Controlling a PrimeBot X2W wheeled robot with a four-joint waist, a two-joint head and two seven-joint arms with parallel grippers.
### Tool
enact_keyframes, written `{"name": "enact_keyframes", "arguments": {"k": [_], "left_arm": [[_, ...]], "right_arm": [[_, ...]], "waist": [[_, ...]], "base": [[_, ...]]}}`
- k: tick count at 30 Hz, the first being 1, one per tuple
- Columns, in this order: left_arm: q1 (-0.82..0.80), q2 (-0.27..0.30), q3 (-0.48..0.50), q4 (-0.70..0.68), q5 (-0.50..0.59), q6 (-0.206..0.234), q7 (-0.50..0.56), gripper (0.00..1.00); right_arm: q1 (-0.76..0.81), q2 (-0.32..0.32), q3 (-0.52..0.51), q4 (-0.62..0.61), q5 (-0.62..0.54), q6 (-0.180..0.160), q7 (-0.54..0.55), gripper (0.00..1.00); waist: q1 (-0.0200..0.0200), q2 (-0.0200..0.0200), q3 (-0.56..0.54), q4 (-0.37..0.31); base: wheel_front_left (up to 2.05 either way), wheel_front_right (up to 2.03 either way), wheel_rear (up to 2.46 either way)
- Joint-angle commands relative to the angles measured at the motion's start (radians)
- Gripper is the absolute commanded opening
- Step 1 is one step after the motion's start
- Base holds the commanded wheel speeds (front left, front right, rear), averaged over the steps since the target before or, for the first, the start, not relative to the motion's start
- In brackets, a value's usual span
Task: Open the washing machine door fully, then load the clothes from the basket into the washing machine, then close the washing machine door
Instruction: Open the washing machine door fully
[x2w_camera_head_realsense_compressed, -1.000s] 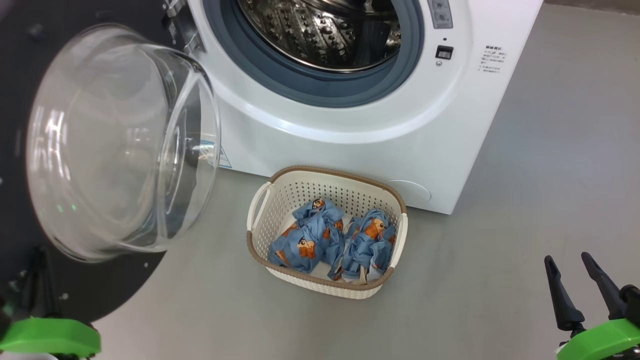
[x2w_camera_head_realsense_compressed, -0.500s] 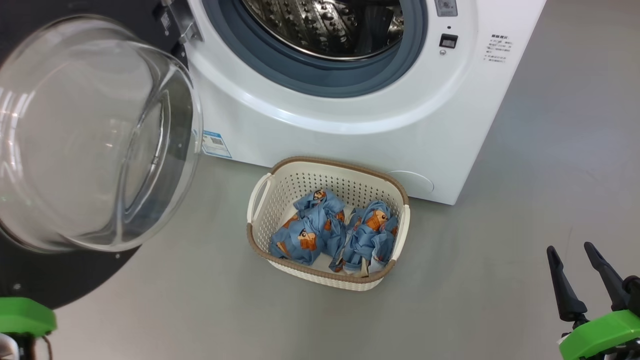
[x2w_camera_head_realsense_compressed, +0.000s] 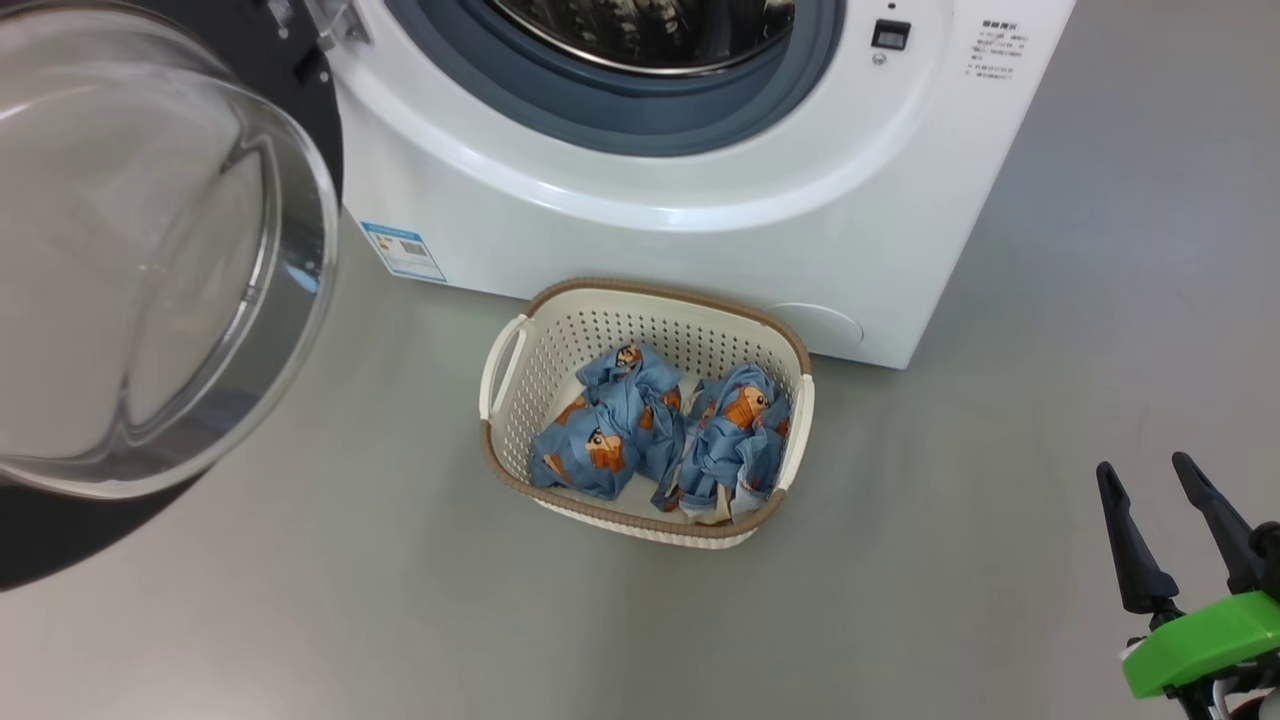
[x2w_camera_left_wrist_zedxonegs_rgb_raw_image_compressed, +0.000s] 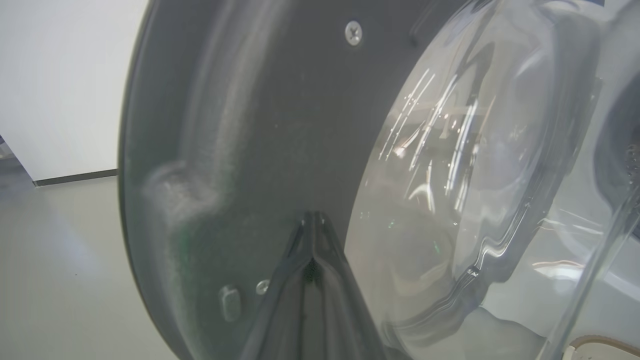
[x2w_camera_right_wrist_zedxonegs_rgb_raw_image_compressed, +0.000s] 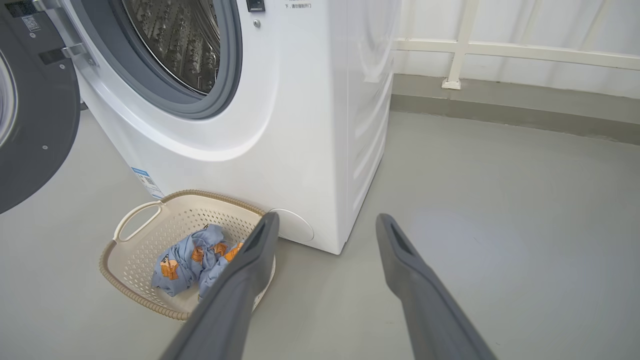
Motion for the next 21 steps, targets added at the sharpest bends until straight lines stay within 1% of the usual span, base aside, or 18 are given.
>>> {"name": "enact_keyframes", "arguments": {"k": [1,6,11,21], "left_arm": [[-0.043,0.076,0.054,-0.003,0.011,-0.002,-0.006,0.0],[-0.082,0.089,0.117,0.061,0.038,-0.017,-0.006,0.0],[-0.123,0.111,0.176,0.122,0.051,-0.043,-0.006,0.0],[-0.223,0.174,0.232,0.243,0.103,-0.083,-0.006,0.0]], "right_arm": [[-0.026,-0.024,0.026,-0.026,-0.004,0.002,-0.012,1.0],[-0.046,-0.029,0.033,-0.028,-0.005,0.002,-0.012,1.0],[-0.064,-0.027,0.037,-0.031,-0.007,0.002,-0.012,1.0],[-0.102,-0.038,0.05,-0.037,-0.008,0.002,-0.012,1.0]], "waist": [[0.0,-0.0001,0.013,-0.005],[0.0,-0.0001,0.038,-0.017],[0.0,-0.0001,0.063,-0.026],[0.0,-0.0001,0.12,-0.036]], "base": [[0.0,0.0,0.0],[0.0,0.0,0.0],[0.0,0.0,0.0],[0.0,0.0,0.0]]}}
